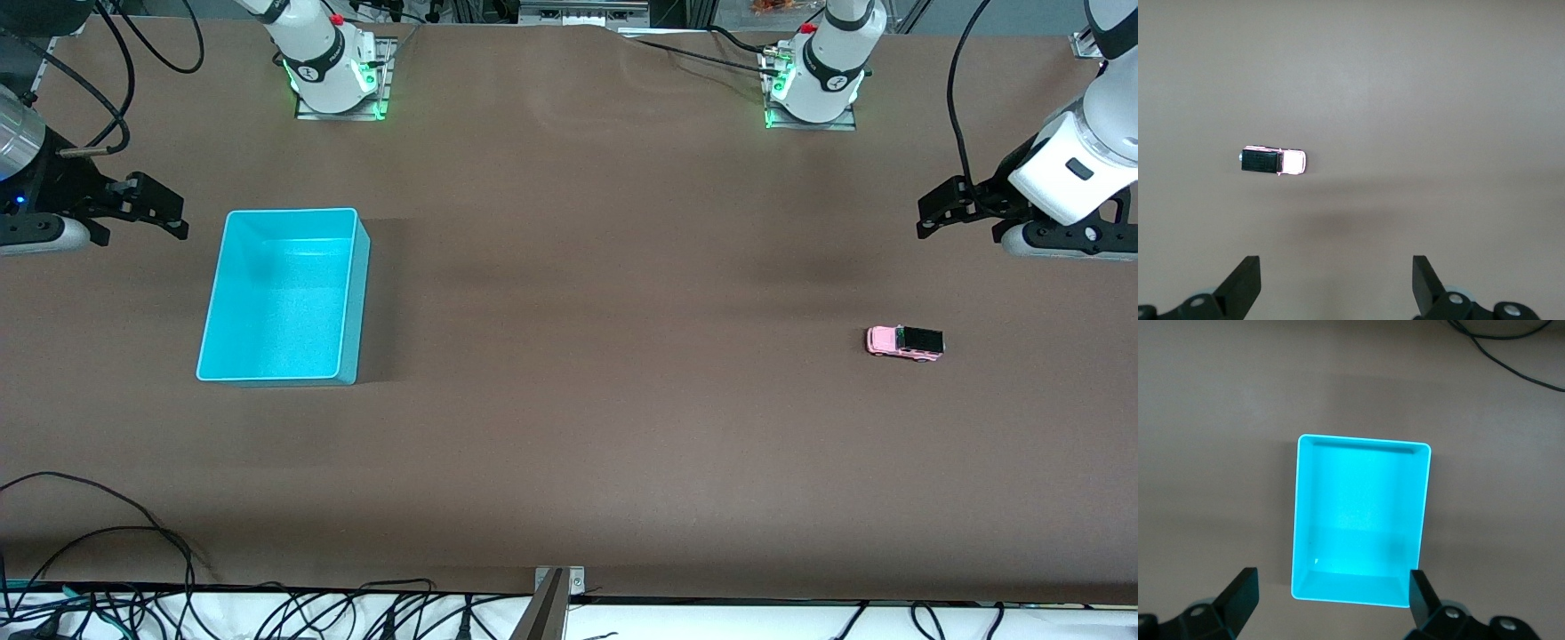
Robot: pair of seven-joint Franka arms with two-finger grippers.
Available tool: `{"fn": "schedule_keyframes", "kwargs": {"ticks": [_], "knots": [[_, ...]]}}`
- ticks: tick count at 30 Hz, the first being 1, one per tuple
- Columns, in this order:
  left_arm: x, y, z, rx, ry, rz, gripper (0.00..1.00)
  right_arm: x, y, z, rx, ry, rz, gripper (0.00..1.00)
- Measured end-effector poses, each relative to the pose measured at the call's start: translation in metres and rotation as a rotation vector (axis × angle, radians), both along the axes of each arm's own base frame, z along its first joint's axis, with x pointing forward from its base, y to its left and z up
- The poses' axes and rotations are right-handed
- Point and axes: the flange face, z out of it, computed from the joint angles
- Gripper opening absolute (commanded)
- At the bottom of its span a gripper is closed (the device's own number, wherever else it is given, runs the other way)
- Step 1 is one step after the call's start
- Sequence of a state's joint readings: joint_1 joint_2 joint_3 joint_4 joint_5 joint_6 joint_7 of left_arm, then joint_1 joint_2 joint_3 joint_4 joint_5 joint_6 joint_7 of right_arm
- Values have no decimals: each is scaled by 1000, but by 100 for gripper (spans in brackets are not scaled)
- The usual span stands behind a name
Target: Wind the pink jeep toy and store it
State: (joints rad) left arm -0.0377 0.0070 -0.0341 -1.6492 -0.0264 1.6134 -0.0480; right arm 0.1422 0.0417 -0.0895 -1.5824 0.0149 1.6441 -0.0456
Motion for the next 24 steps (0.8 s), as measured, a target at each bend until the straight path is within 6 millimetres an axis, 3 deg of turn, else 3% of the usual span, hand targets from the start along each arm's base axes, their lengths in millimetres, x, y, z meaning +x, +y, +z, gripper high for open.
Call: {"fn": "schedule_keyframes", "kwargs": {"ticks": [24], "knots": [[-1, 0, -1, 1, 11, 0, 100, 0, 0, 0, 0, 0, 0, 100]]}}
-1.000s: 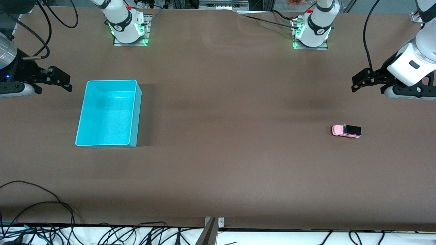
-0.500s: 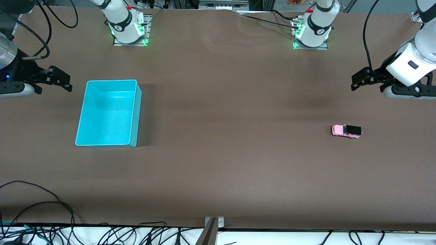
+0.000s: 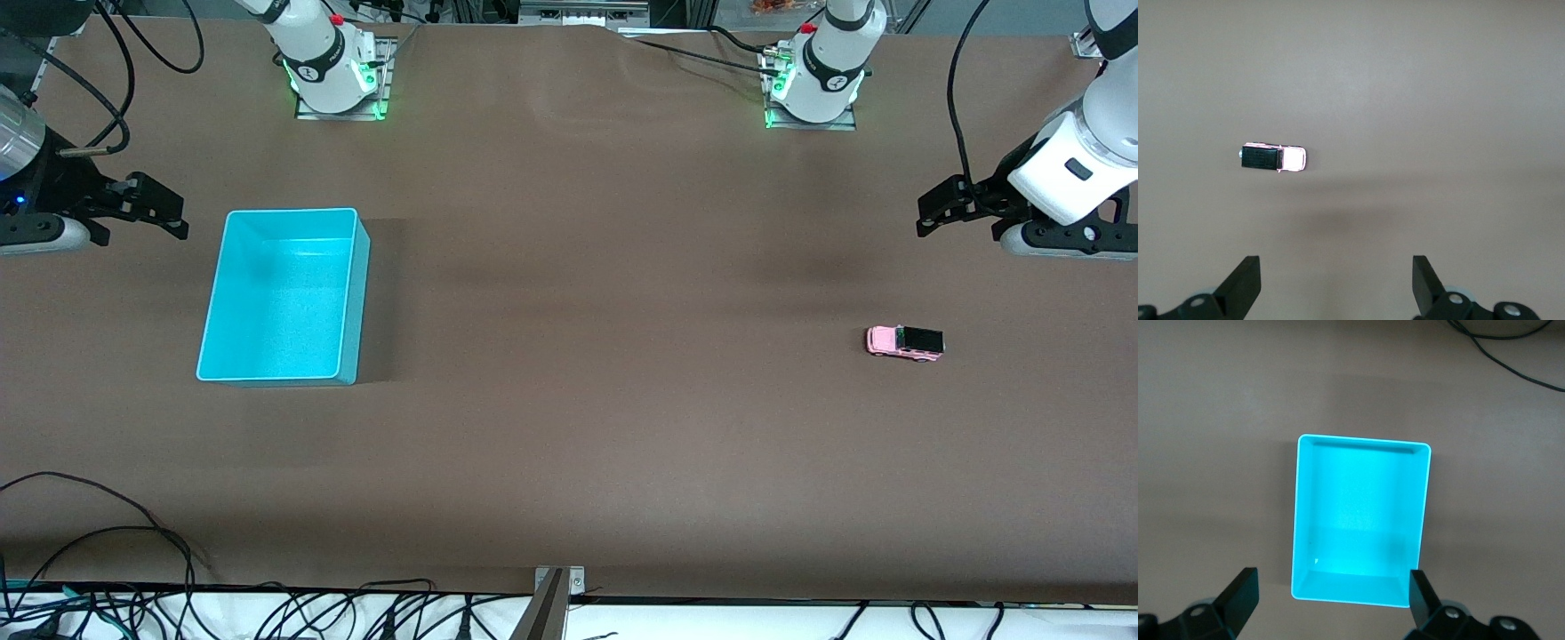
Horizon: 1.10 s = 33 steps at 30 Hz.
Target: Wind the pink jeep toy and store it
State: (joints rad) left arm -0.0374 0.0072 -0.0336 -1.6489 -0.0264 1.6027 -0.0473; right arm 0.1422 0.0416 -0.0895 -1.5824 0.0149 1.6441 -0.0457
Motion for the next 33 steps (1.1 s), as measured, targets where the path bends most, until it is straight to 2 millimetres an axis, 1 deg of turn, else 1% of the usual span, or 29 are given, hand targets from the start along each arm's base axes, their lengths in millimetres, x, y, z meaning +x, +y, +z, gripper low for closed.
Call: {"fn": "schedule_keyframes", "kwargs": {"ticks": [7, 13, 16, 24, 29, 33], "knots": [[-6, -1, -4, -1, 53, -57, 100, 0, 0, 0, 0, 0, 0, 100], [-7, 0, -9, -15, 72, -218, 100, 0, 0, 0, 0, 0, 0, 100], [-4, 5, -13, -26, 77, -308, 100, 0, 0, 0, 0, 0, 0, 100], [2, 34, -24, -52, 87, -459, 100, 0, 0, 0, 0, 0, 1, 100], [9, 41, -32, -55, 79, -593, 100, 0, 0, 0, 0, 0, 0, 100], [17, 44, -47, -40, 98, -726, 100, 0, 0, 0, 0, 0, 1, 100]]}}
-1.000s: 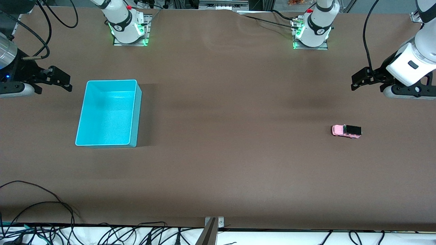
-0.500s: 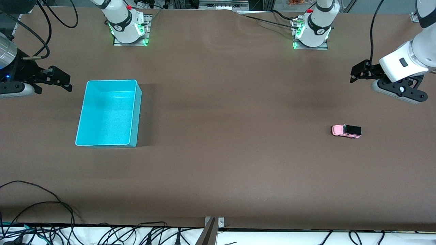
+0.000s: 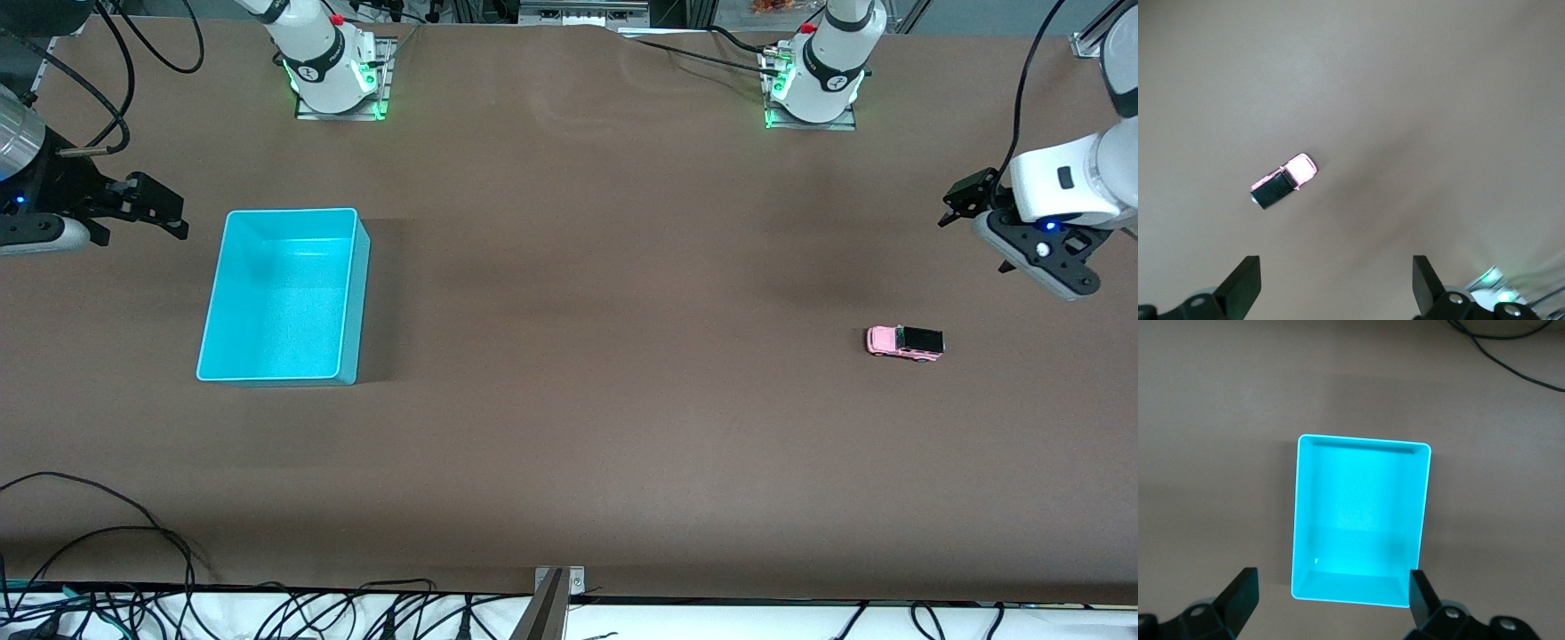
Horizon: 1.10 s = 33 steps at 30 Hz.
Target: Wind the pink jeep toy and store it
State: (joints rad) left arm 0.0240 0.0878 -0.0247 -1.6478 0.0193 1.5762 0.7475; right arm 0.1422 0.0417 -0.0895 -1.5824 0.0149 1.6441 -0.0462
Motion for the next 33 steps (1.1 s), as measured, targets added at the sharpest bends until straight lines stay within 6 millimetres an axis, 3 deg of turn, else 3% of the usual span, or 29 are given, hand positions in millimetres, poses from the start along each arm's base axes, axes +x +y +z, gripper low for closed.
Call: {"fn": "schedule_keyframes", "kwargs": {"ticks": [8, 14, 18, 24, 33], "knots": [[18, 17, -39, -18, 33, -188, 100, 0, 0, 0, 0, 0, 0, 100], [39, 52, -92, -57, 18, -363, 100, 0, 0, 0, 0, 0, 0, 100], [46, 62, -133, -72, 12, -440, 100, 0, 0, 0, 0, 0, 0, 100], [39, 68, -187, -83, -14, -541, 100, 0, 0, 0, 0, 1, 1, 100], [9, 93, -251, -89, -70, -727, 100, 0, 0, 0, 0, 1, 1, 100]]}}
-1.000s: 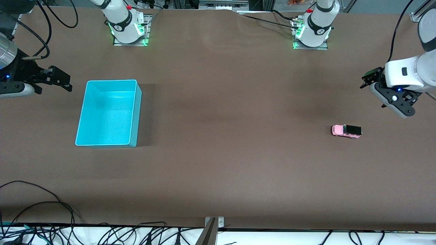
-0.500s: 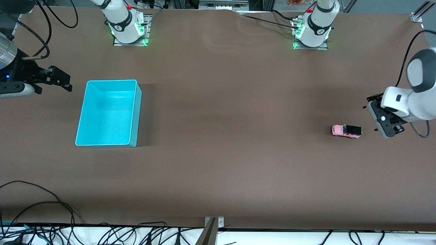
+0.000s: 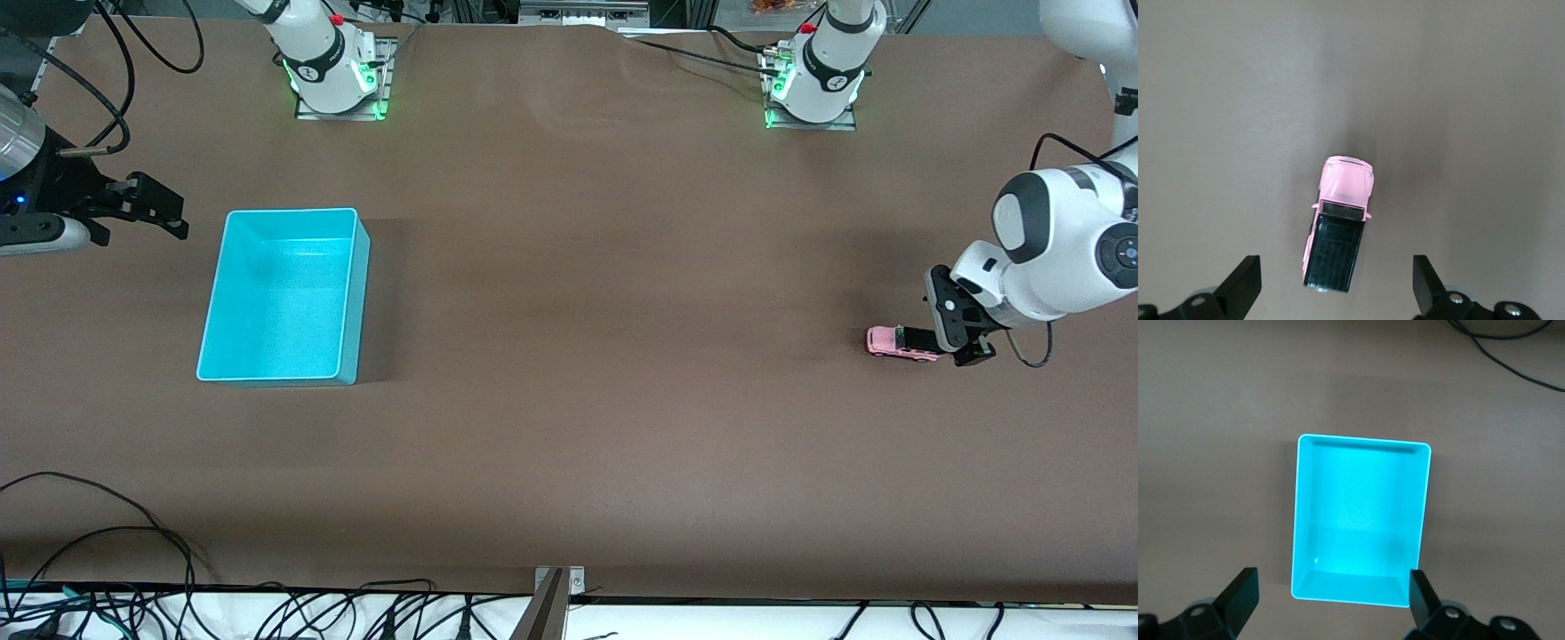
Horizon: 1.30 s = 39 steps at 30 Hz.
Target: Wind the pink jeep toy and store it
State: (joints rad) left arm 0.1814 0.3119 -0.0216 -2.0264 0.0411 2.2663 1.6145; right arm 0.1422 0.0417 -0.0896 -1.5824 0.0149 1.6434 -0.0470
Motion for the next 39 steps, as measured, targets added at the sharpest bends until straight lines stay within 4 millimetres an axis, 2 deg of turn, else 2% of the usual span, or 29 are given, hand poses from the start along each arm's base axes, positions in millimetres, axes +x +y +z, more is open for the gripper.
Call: {"fn": "schedule_keyframes", "kwargs": {"ticks": [7, 15, 20, 23, 26, 32, 39], "knots": [[-10, -1, -29, -6, -36, -142, 100, 0, 0, 0, 0, 0, 0, 100], [-12, 24, -67, -10, -52, -189, 100, 0, 0, 0, 0, 0, 0, 100], [-15, 29, -79, -14, -43, -193, 99, 0, 0, 0, 0, 0, 0, 100], [-15, 27, -83, -17, -37, -196, 87, 0, 0, 0, 0, 0, 0, 100], [-15, 25, -86, -20, -35, -198, 65, 0, 0, 0, 0, 0, 0, 100], [-14, 23, -87, -21, -38, -204, 11, 0, 0, 0, 0, 0, 0, 100], [-12, 23, -86, -18, -44, -185, 9, 0, 0, 0, 0, 0, 0, 100]]}}
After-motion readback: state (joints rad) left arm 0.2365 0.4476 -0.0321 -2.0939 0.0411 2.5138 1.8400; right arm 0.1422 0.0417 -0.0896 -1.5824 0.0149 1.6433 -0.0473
